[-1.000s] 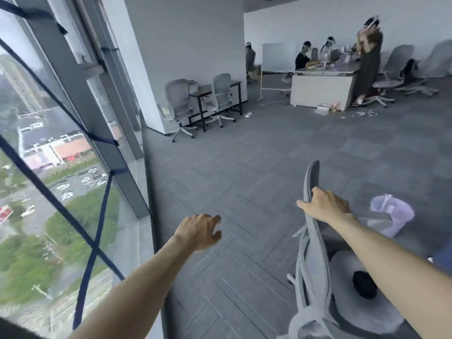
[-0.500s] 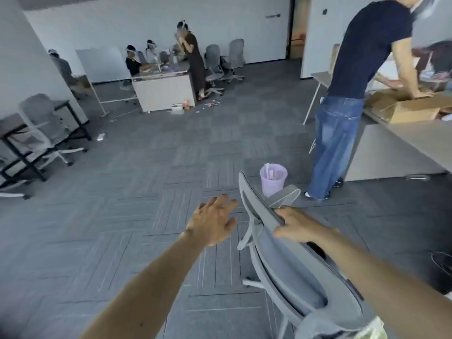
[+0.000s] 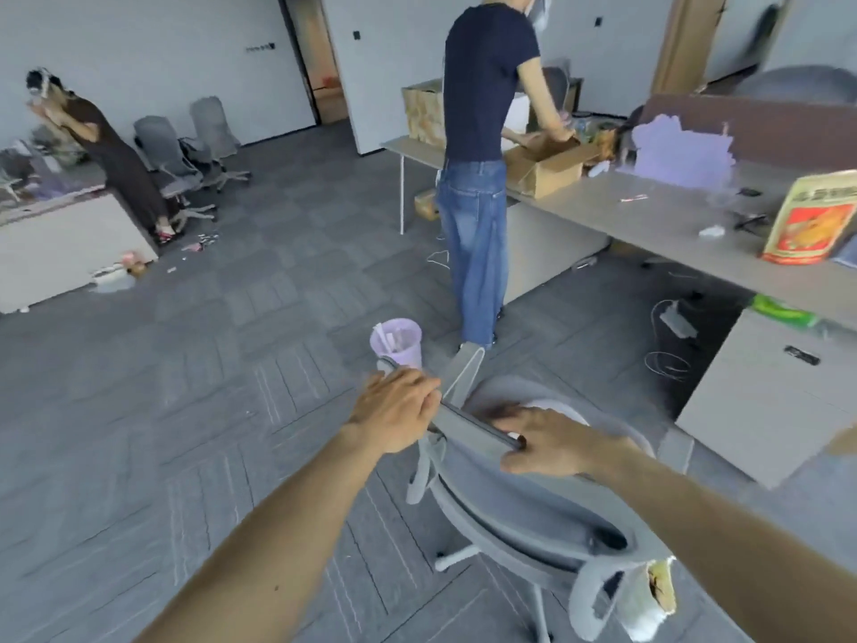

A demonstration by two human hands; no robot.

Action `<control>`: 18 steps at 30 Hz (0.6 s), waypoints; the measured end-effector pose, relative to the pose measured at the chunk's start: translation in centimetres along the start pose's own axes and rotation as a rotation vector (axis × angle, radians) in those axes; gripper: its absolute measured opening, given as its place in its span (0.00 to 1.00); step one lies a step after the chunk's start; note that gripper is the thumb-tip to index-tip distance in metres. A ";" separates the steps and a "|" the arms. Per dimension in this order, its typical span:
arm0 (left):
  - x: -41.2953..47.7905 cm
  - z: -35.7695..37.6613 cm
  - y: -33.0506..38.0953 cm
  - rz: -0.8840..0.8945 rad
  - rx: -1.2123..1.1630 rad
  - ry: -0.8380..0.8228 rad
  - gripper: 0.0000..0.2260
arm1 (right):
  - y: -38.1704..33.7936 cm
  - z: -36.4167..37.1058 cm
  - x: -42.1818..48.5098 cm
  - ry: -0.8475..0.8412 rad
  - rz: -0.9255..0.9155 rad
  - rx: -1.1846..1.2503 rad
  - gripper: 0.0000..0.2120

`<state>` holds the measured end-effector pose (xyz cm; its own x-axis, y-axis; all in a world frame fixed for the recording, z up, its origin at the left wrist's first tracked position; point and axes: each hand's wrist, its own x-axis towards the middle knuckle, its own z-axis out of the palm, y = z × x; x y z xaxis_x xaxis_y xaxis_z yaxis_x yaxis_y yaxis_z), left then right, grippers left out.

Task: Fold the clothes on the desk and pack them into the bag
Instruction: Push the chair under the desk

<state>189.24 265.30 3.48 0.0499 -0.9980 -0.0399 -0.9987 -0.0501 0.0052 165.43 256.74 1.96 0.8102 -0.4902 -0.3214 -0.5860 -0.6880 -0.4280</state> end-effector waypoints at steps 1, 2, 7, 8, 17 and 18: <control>0.6 0.1 -0.2 0.037 0.021 -0.001 0.23 | -0.2 0.3 -0.3 0.020 0.036 -0.005 0.17; 1.0 0.0 -0.3 0.087 0.046 0.011 0.26 | -0.5 0.6 -0.6 0.050 0.068 0.001 0.17; 3.2 0.2 -1.9 0.310 0.075 0.041 0.30 | -3.2 1.9 -4.3 0.163 0.350 -0.003 0.29; 3.8 0.5 -2.5 0.337 0.092 0.012 0.34 | -3.8 2.3 -4.9 0.181 0.423 -0.022 0.27; 7.2 2.1 -4.4 0.314 -0.189 0.083 0.16 | -4.2 5.0 -4.0 0.730 0.980 -0.113 0.21; 8.0 2.0 -4.2 0.303 -0.214 0.095 0.14 | -3.7 4.6 -3.8 0.753 0.993 -0.118 0.21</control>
<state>193.79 257.64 1.16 -0.2369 -0.9675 0.0883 -0.9447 0.2506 0.2114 164.51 263.64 0.85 -0.1525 -0.9814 0.1168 -0.9739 0.1291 -0.1869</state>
